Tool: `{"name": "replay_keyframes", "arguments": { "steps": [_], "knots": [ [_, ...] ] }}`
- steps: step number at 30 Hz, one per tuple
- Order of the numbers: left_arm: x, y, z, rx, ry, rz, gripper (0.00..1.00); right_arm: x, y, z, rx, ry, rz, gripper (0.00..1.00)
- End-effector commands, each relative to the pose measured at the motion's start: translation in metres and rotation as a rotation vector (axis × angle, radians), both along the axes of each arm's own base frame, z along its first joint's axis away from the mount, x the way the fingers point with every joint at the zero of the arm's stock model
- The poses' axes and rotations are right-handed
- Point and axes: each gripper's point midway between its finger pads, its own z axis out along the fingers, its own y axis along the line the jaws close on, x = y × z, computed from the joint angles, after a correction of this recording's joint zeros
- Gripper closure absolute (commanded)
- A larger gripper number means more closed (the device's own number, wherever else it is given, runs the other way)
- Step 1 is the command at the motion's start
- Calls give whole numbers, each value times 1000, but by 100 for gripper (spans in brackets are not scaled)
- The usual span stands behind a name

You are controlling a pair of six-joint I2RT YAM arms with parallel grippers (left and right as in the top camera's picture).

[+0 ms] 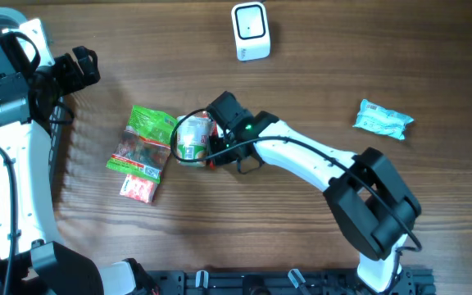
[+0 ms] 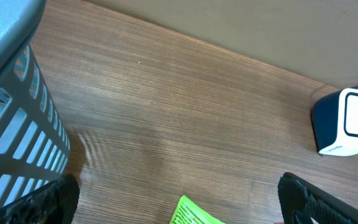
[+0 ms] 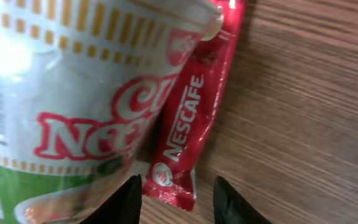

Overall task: Scan the item barcode
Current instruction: 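Reach the right gripper to the red Nescafe stick and grasp it, then lift the Nescafe stick and swing it toward the white scanner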

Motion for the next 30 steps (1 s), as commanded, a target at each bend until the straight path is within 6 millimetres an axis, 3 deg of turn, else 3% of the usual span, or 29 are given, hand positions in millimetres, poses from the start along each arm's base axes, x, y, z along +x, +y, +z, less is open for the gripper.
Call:
{"name": "replay_keyframes", "arguments": {
  "steps": [1, 9, 11, 12, 15, 17, 19, 22, 24, 25, 27, 30],
  "knots": [
    [2, 1, 6, 2, -16, -7, 0, 4, -6, -13, -39, -5, -29, 69],
    [2, 1, 6, 2, -16, -7, 0, 3, -7, -38, -57, 48, -94, 73],
    [2, 1, 6, 2, -16, -7, 0, 3, -12, -38, -81, 44, -99, 96],
    [2, 1, 6, 2, -16, -7, 0, 5, -20, -36, -103, 39, -111, 96],
    [2, 1, 6, 2, -16, -7, 0, 16, -70, -13, -225, 12, -203, 96],
    [2, 1, 6, 2, -16, -7, 0, 12, -99, -5, -282, 49, -186, 96],
    [2, 1, 6, 2, -16, -7, 0, 7, -113, -7, -323, 74, -139, 96],
    [2, 1, 6, 2, -16, -7, 0, 8, -114, -6, -326, 67, -142, 96],
    [2, 1, 6, 2, -16, -7, 0, 9, -124, -1, -375, 45, -156, 96],
    [2, 1, 6, 2, -16, -7, 0, 10, -131, 4, -404, 27, -163, 96],
    [2, 1, 6, 2, -16, -7, 0, 10, -162, 29, -529, -43, -238, 96],
    [2, 1, 6, 1, -16, -7, 0, 13, -187, 56, -621, -130, -296, 96]
  ]
}}
